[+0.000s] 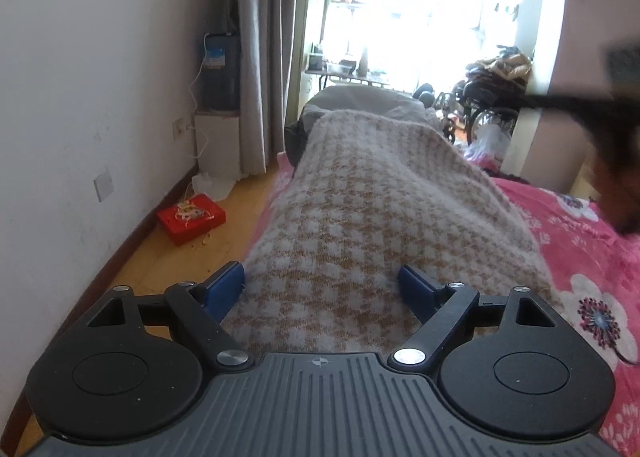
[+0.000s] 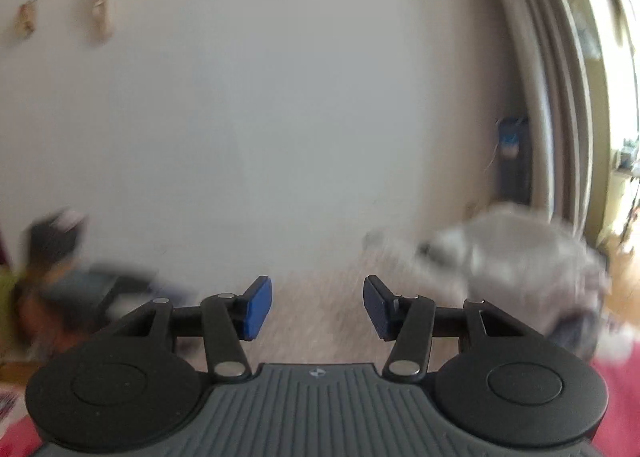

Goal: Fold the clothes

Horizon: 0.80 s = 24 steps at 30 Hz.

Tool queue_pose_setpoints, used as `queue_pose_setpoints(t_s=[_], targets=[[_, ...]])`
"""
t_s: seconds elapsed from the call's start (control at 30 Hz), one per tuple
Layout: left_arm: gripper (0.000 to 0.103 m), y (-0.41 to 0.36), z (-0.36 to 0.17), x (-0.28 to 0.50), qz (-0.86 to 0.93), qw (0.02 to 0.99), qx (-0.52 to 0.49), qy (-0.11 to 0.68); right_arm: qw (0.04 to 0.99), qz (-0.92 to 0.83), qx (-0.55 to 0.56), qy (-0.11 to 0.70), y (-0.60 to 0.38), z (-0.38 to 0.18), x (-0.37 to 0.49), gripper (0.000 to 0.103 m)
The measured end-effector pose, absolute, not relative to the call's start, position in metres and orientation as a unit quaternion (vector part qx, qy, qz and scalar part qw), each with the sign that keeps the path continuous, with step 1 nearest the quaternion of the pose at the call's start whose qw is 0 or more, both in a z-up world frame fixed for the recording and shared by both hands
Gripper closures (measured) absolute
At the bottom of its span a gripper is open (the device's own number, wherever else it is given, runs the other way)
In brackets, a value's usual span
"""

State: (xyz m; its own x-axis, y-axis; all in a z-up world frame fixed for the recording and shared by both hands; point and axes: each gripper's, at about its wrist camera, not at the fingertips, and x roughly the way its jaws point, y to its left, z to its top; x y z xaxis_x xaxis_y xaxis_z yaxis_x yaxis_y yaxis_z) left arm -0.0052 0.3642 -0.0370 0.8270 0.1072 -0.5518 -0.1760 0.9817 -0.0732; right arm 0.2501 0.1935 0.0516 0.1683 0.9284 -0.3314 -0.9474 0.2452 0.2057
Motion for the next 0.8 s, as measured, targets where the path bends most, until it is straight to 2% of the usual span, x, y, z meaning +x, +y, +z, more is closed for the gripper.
queue_pose_setpoints(t_s=[0.07,0.13,0.23,0.4,0.47,0.53,0.63,0.8], targets=[[0.018,0.366,-0.039,-0.008,0.073,0.956,-0.065,0.278,0.771,0.596,-0.010,0.223,0.237,0.045,0.277,0.062],[0.018,0.370,-0.043,-0.010,0.067,0.957,-0.074,0.271,0.778,0.561,0.011,0.284,0.275,0.019,0.308,0.075],[0.019,0.381,-0.046,-0.006,0.077,0.954,-0.097,0.272,0.779,0.510,0.024,0.365,0.309,-0.040,0.337,0.087],[0.021,0.385,-0.038,-0.011,0.069,0.954,-0.104,0.273,0.810,0.480,-0.017,0.337,0.311,-0.019,0.326,0.088],[0.026,0.375,-0.028,-0.021,0.066,0.959,-0.077,0.265,0.822,0.488,0.007,0.293,0.282,0.006,0.318,0.084],[0.026,0.360,-0.014,-0.035,0.061,0.967,-0.037,0.245,0.821,0.507,0.029,0.260,0.248,0.030,0.310,0.083],[0.024,0.339,-0.006,-0.047,0.031,0.970,0.007,0.241,0.804,0.541,-0.001,0.249,0.204,0.047,0.284,0.082],[0.024,0.328,-0.039,-0.037,0.038,0.949,0.030,0.311,0.749,0.597,-0.093,0.271,0.165,0.025,0.224,0.082]])
